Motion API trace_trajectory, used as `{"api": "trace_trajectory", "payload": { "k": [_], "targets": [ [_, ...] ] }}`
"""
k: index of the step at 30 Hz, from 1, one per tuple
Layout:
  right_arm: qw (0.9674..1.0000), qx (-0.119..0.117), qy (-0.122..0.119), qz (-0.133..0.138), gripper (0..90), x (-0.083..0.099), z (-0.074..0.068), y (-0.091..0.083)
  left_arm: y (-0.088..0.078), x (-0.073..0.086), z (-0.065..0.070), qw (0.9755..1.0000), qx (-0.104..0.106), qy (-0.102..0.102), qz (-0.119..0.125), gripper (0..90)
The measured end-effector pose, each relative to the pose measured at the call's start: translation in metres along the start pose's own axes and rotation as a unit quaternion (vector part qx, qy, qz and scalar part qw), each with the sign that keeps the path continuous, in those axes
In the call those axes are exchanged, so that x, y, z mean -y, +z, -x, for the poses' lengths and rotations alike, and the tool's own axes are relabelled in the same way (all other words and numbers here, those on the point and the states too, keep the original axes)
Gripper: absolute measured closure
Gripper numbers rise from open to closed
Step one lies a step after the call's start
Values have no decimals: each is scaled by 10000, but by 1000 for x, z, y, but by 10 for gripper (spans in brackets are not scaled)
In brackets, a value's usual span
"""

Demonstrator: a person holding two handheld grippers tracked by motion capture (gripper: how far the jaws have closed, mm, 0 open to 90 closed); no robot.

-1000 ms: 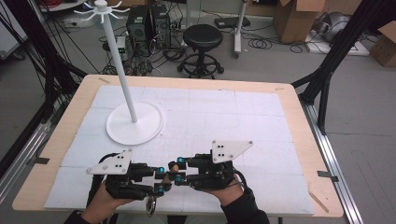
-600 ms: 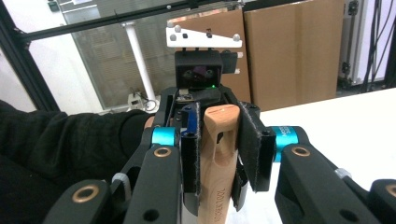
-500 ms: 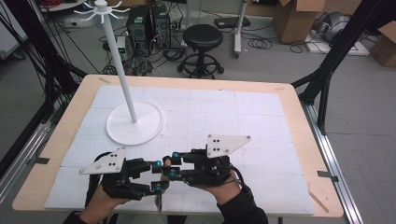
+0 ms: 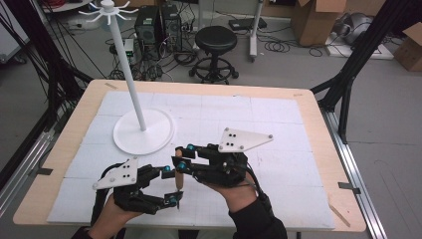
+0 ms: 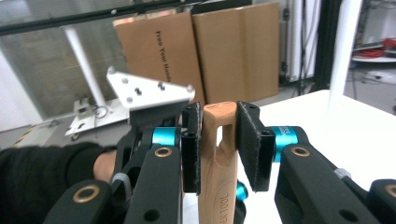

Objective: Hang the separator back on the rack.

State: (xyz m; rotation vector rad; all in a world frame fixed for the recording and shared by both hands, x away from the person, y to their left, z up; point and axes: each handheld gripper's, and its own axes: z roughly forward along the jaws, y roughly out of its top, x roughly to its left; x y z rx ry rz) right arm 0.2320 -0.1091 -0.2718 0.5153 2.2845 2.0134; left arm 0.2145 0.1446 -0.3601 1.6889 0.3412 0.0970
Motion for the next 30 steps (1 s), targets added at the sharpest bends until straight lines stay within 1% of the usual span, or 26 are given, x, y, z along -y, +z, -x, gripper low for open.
{"api": "trace_trajectory", "payload": {
  "k": [4, 7, 10, 12, 14, 15, 18, 19, 21, 22, 23, 24, 25, 26, 27, 28, 29, 30],
  "targets": [
    [9997, 164, 151, 67, 720, -3, -4, 1, 1, 0, 1, 10000, 28, 1, -15, 433],
    [9996, 216, 172, 92, 720, -2, -5, 2, 1, 0, 1, 10000, 11, -41, -26, 482],
    [9995, 183, 225, 91, 720, 1, -6, 2, 1, 0, 0, 9999, -45, -70, -85, 536],
    [9996, 180, 198, 90, 720, 2, -7, 3, 1, 0, 0, 9999, -76, -77, -125, 592],
    [9996, 156, 222, 60, 720, 3, -7, 4, 0, 0, -1, 9999, -31, -85, -148, 668],
    [9996, 153, 249, 64, 720, 4, -7, 4, 0, -1, 0, 9998, -44, -53, -169, 682],
    [9994, 139, 289, 92, 719, 5, -6, 3, -2, -2, -1, 9998, 1, -49, -188, 689],
    [9995, 126, 265, 114, 717, 6, -6, 3, -2, -2, -2, 9998, 32, -44, -197, 689],
    [9994, 35, 319, 159, 700, 6, -5, 3, -3, -3, -2, 9997, 141, -48, -211, 691],
    [9990, -113, 380, 205, 644, 7, -3, 2, -4, -3, -2, 9995, 212, -66, -216, 691],
    [9986, -180, 373, 317, 502, 8, -2, 1, -4, -4, -2, 9994, 285, -54, -189, 692],
    [9985, -235, 288, 398, 398, 10, 0, 1, -4, -4, -2, 9989, 417, -64, -182, 692],
    [9983, -332, 158, 443, 350, 11, 1, -1, -4, -4, -2, 9985, 520, -60, -174, 692],
    [9981, -430, 61, 428, 331, 12, 3, -2, -4, -5, -1, 9977, 651, -50, -163, 691],
    [9977, -560, -88, 375, 298, 14, 6, -4, -4, -5, -1, 9973, 725, -51, -136, 692],
    [9975, -597, -155, 350, 279, 15, 8, -5, -4, -6, -1, 9968, 795, -41, -117, 691],
    [9967, -747, -149, 295, 278, 18, 11, -5, -4, -6, -1, 9960, 883, -52, -103, 691],
    [9956, -896, -154, 231, 277, 20, 14, -6, -4, -7, -1, 9956, 928, -19, -120, 691]
  ]
}}
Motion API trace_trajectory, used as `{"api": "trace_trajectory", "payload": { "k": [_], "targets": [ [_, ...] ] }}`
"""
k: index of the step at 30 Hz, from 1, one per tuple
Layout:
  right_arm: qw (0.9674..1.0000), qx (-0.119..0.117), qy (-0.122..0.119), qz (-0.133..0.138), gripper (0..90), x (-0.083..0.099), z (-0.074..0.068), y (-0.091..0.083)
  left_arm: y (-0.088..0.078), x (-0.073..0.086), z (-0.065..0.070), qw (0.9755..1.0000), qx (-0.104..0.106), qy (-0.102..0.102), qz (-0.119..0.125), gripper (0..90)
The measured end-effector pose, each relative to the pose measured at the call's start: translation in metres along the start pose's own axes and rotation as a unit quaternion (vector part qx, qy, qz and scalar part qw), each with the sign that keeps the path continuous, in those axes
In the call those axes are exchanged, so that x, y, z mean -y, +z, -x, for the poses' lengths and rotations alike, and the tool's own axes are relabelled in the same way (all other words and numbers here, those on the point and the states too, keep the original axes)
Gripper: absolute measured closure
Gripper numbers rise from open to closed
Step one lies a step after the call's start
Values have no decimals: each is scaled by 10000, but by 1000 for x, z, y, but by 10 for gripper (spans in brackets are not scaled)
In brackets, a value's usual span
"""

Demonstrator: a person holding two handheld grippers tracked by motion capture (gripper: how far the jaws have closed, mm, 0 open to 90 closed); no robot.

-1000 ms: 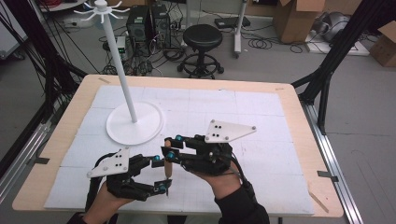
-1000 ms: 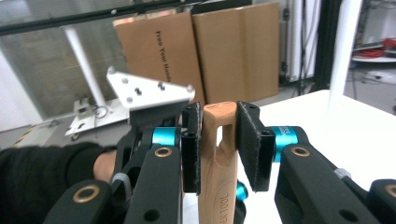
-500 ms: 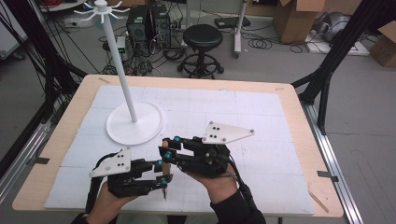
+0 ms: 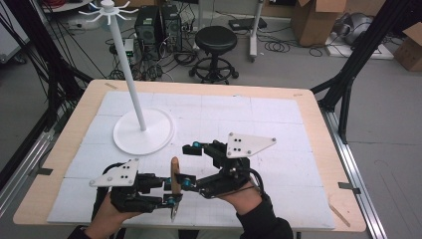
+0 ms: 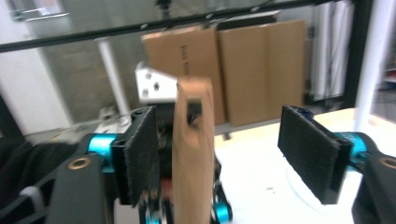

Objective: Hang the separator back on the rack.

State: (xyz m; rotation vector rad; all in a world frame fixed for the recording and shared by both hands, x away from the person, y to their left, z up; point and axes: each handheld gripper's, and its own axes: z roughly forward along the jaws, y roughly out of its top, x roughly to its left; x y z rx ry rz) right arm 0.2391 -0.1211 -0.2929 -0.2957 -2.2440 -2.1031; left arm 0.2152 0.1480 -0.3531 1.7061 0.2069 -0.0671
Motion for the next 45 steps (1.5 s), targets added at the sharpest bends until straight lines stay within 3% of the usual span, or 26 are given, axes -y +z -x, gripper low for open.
{"api": "trace_trajectory", "payload": {
  "k": [1, 3, 5, 7, 13, 16, 19, 20, 22, 26, 28, 31, 35, 41, 45],
  "targets": [
    [10000, -48, 10, -5, 279, 1, 1, -1, 0, 0, 0, 10000, 52, 15, -21, 691],
    [9992, -375, 65, -101, 333, 5, 4, -1, 1, 0, 1, 9999, 141, 49, -55, 691],
    [9965, -808, 86, -177, 404, 7, 6, 1, 2, 0, 1, 9996, 244, 89, -67, 691],
    [9941, -1051, 82, -271, 474, 8, 6, 4, 2, 0, 1, 9993, 348, 94, -70, 691],
    [9895, -1399, 46, -360, 619, 11, 4, 10, 3, 1, 2, 9985, 519, 134, -112, 691],
    [9894, -1395, -11, -390, 690, 11, 4, 10, 4, 1, 3, 9983, 565, 126, -113, 691],
    [9921, -1168, 253, -369, 700, 11, 3, 9, 4, 1, 1, 9988, 473, 66, -72, 688],
    [9931, -1079, 261, -373, 702, 11, 2, 9, 3, 2, 1, 9997, 255, 41, 30, 670],
    [9961, -765, 263, -362, 703, 12, 1, 10, 2, 2, -2, 9999, -45, -112, 69, 468],
    [9989, 125, 303, -348, 703, 9, -4, 11, -5, 3, -5, 9978, -615, -195, 155, 374],
    [9978, 485, 313, -341, 703, 7, -5, 12, -7, 2, -6, 9965, -782, -210, 224, 356],
    [9932, 991, 530, -290, 703, 7, -6, 15, -9, 1, -6, 9944, -1007, -159, 271, 329],
    [9895, 1280, 596, -312, 703, 10, -9, 19, -8, 1, -5, 9920, -1240, -111, 209, 319],
    [9855, 1596, 524, -243, 702, 11, -14, 22, -1, 2, -2, 9899, -1412, -2, 97, 332],
    [9839, 1673, 580, -227, 702, 12, -16, 21, 1, 2, -2, 9877, -1560, -32, 91, 355]
  ]
}}
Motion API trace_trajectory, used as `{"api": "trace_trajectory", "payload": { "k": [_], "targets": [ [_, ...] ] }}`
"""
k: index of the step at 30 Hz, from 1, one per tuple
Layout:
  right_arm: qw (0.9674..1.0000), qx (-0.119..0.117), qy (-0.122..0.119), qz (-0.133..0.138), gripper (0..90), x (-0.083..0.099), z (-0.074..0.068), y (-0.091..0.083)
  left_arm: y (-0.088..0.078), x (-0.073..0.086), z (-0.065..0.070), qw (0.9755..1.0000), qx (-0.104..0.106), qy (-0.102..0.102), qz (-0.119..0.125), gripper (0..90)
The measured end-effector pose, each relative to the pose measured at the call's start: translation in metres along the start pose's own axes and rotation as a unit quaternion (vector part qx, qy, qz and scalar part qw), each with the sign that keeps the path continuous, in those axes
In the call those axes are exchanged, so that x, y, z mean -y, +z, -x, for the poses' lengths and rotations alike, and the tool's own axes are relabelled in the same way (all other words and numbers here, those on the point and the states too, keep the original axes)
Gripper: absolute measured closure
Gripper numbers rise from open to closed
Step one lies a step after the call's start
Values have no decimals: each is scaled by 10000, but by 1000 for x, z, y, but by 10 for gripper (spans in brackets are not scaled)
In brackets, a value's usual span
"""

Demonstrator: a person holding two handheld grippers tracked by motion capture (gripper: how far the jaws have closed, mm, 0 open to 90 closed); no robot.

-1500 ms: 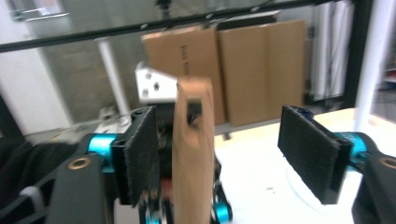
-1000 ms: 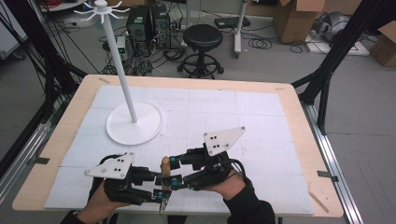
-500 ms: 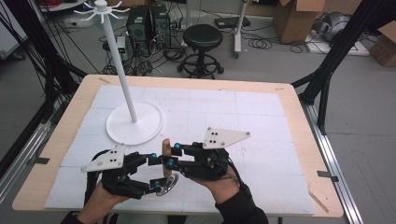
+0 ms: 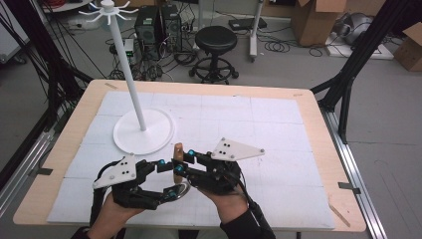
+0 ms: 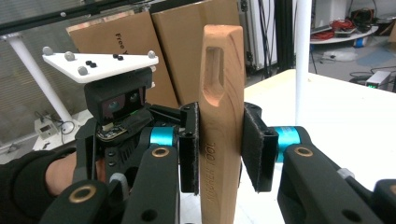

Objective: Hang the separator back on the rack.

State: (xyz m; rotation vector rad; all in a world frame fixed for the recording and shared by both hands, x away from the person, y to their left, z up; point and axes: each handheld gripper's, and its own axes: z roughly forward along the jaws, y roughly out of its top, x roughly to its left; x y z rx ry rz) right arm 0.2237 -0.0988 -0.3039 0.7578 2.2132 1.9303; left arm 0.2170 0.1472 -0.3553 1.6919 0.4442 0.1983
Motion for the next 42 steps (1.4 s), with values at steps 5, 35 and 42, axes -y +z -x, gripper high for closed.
{"api": "trace_trajectory", "payload": {
  "k": [5, 35, 42],
  "targets": [
    [9999, 90, 39, 34, 702, 3, 0, 1, 5, -2, 3, 9999, -77, -26, -127, 533],
    [9925, 965, -487, 569, 216, 20, 22, -63, 4, -9, -13, 9994, -108, -303, -115, 726],
    [9822, 1762, -590, 278, 188, 48, 51, -124, -2, -30, -36, 9991, -144, -404, 8, 726]
  ]
}}
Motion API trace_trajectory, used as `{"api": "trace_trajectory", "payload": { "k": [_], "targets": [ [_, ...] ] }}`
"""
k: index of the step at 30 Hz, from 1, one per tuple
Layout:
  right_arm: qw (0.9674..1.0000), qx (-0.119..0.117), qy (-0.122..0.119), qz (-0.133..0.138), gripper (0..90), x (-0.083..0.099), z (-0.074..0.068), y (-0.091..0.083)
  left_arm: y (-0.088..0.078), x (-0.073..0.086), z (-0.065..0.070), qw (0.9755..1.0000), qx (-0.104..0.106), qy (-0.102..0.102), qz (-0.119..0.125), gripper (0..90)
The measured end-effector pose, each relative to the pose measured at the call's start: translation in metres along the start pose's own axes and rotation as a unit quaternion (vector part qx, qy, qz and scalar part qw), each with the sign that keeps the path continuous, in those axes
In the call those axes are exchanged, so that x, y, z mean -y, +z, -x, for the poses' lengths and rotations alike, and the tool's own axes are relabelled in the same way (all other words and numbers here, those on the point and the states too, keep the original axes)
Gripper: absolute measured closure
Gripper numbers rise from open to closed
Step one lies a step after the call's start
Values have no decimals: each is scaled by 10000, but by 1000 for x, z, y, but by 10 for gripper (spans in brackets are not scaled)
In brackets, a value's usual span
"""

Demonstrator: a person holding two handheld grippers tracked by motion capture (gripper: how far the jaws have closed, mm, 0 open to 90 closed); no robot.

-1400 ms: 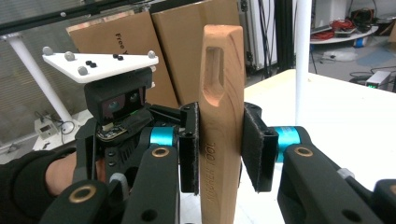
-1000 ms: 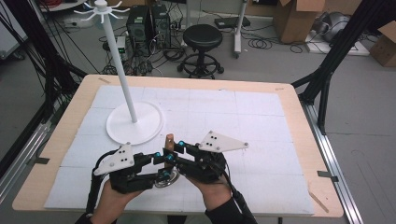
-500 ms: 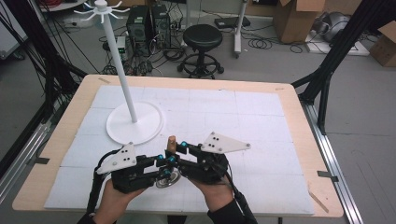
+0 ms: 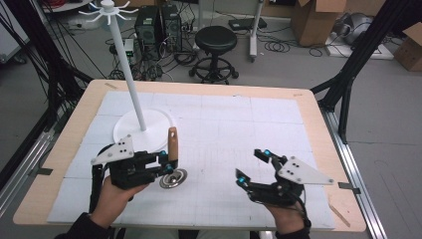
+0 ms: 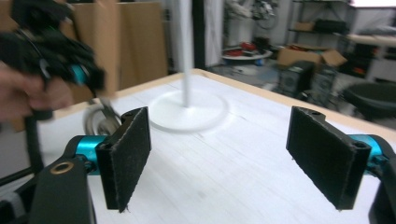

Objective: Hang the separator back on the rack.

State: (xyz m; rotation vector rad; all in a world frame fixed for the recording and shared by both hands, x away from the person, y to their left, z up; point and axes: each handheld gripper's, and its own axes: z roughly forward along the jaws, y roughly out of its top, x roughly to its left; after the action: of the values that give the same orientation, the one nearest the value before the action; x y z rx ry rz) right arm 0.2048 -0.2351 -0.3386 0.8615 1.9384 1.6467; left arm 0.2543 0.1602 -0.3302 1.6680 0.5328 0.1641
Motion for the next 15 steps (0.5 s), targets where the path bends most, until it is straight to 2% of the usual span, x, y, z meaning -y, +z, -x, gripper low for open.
{"api": "trace_trajectory", "payload": {
  "k": [3, 5, 8, 15],
  "targets": [
    [9998, 175, 89, -59, 178, 12, 15, -12, -1, -14, -11, 9999, -83, -57, 38, 726],
    [9994, 300, 120, -89, 170, 19, 22, -18, -1, -23, -18, 9998, -215, -8, -22, 726],
    [9988, 409, 242, -132, 167, 25, 31, -22, -1, -38, -29, 9993, -386, -2, 33, 726],
    [9982, 465, 343, -184, 167, 30, 37, -22, -3, -77, -49, 9971, -743, 38, 169, 726]
  ]
}}
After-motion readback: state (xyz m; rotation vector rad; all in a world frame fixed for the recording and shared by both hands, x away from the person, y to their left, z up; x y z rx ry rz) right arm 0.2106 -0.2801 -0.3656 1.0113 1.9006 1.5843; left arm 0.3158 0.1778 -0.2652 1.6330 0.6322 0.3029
